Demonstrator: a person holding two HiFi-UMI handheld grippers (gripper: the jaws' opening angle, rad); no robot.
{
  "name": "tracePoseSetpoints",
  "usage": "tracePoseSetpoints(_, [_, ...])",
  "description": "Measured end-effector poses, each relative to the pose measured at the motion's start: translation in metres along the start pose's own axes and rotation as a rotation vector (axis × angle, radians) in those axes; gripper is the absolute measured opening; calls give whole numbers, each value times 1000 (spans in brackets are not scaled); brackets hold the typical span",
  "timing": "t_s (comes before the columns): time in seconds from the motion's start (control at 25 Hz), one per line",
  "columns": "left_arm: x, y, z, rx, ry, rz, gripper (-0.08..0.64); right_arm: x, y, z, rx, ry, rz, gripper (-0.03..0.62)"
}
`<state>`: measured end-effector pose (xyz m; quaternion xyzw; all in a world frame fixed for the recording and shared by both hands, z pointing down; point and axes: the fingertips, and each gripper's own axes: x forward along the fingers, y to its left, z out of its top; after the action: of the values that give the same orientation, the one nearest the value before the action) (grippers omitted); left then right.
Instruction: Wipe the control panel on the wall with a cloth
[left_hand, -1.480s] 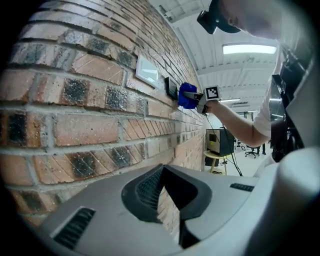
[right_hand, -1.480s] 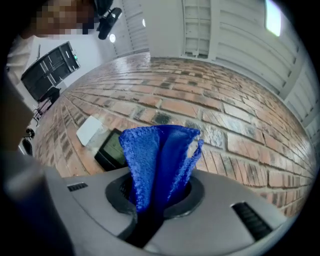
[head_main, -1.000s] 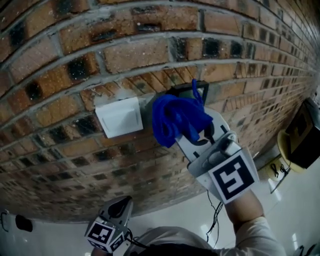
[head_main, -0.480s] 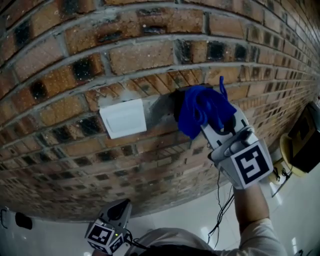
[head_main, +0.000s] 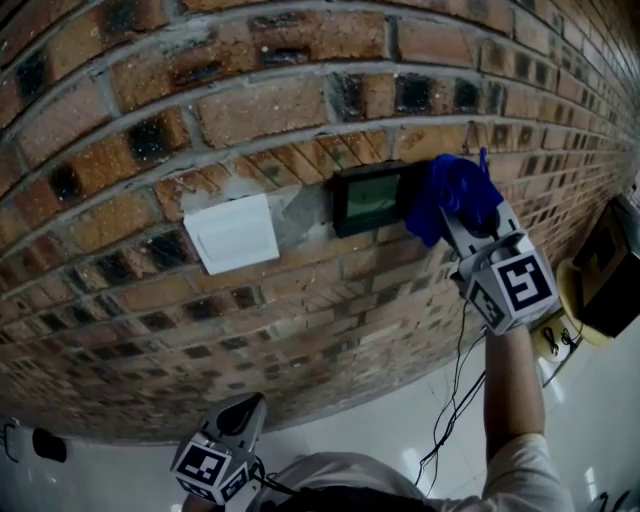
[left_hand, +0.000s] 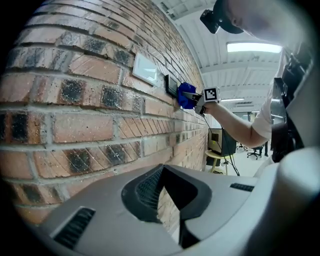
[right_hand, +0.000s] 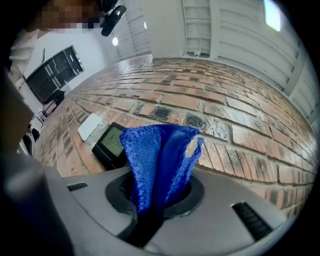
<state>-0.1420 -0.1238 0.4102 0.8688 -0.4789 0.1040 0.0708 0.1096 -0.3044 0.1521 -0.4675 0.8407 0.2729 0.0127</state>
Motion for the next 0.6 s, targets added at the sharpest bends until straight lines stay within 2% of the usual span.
tracePoseSetpoints(0.16, [-2,0,-1,1,1,4,2,-6,5,10,-7,-4,-5,89])
tracePoseSetpoints(0.28, [-5,3,-3,-9,3,8,2,-14,26,35,-19,-47,15,89])
tracePoseSetpoints(0.36, [-6,4,-5,-15,6,9,2,-17,54,57,-16,-90,63,89])
tracePoseSetpoints(0.48, [-7,7,-5,-13,3,11,0,-10,110,83,-34,-147,186,89])
tracePoseSetpoints(0.6, [-9,6,-7,-10,-1,13,0,9,150,86,-66,-143,274,90])
